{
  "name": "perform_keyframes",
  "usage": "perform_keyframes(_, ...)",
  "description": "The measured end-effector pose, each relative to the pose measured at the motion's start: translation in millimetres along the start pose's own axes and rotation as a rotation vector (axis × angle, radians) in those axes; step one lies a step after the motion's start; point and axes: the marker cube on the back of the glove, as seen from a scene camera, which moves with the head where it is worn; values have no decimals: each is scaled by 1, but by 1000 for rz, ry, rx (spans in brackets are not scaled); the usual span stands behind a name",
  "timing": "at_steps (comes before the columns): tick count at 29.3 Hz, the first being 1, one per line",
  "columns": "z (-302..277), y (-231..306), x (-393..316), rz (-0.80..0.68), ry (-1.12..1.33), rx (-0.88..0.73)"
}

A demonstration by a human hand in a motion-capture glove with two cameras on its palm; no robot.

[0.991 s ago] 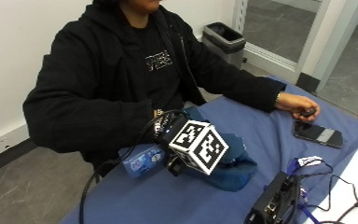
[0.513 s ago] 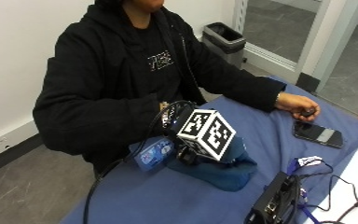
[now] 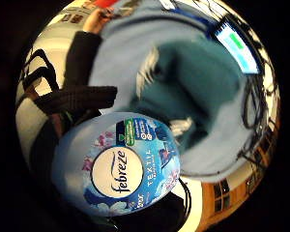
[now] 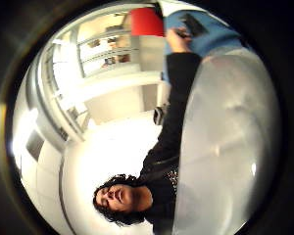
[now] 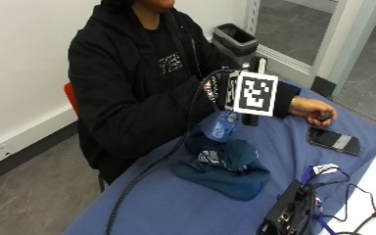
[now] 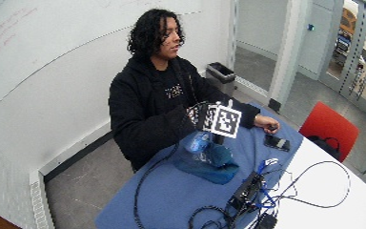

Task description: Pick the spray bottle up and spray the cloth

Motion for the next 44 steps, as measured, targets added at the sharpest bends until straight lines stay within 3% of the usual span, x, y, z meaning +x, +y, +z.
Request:
perform_keyframes(11,40,-105,-8,-356,-418,222)
perform_keyframes(18,61,-130,5,-433,-482,297)
perform_keyframes(24,41,-164,3,-463,-499,379)
perform_keyframes(28,57,-144,8,-442,-493,324)
perform_keyframes(32,43,-166,2,-477,-468,396)
perform_keyframes(37,66,-136,10,-481,-453,379)
perform_keyframes(44,68,-136,12,-498,-449,400)
